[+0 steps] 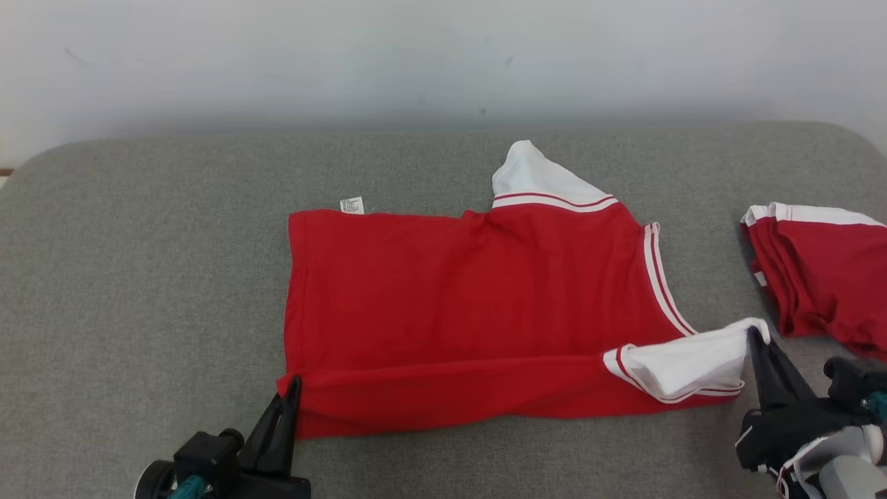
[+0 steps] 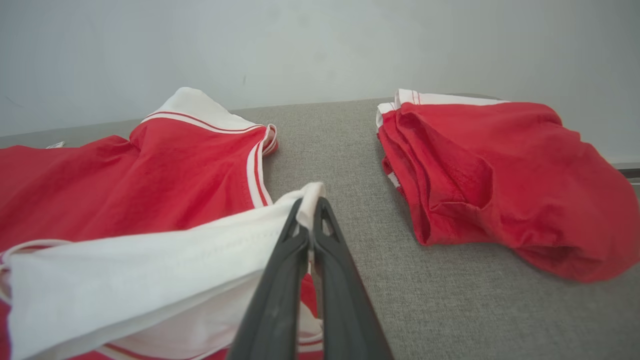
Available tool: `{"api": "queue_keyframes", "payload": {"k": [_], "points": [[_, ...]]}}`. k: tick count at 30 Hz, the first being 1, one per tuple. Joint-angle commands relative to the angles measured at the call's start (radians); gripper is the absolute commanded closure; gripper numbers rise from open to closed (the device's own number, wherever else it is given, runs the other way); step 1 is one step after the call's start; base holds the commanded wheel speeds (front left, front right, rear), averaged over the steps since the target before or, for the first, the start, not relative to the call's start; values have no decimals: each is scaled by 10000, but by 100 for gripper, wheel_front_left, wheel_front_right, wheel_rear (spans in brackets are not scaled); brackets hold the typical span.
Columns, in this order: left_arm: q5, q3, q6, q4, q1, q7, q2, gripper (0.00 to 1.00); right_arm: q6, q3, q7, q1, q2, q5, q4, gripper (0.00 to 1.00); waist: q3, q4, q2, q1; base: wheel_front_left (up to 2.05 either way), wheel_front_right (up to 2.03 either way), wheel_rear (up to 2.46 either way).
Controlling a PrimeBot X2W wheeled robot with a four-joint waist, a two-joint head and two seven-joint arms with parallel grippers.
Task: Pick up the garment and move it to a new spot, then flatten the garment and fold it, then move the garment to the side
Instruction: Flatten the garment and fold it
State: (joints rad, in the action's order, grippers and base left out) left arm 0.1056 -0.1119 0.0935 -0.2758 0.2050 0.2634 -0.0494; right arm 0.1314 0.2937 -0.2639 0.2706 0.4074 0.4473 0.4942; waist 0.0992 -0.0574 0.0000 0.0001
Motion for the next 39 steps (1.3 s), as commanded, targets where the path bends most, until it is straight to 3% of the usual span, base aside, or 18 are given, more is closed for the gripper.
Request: {"api": "queue_keyframes", "payload": {"k": [1, 15, 39], "points": [[56, -7, -69, -143, 204, 13, -28, 100, -18, 53, 1, 316, 85, -85, 80, 100, 361, 123, 0, -1, 0, 0, 0], [-116, -260, -67, -944, 1235, 13, -29, 100, -18, 899, 2, 2007, 22, -145, 1540, 100, 957, 310, 0, -1, 0, 0, 0], [-332, -292, -163, -1607, 2524, 13, -28, 100, -18, 1082, 2, 3315, -9, -560, 2086, 100, 1489, 394, 0, -1, 0, 0, 0]]}}
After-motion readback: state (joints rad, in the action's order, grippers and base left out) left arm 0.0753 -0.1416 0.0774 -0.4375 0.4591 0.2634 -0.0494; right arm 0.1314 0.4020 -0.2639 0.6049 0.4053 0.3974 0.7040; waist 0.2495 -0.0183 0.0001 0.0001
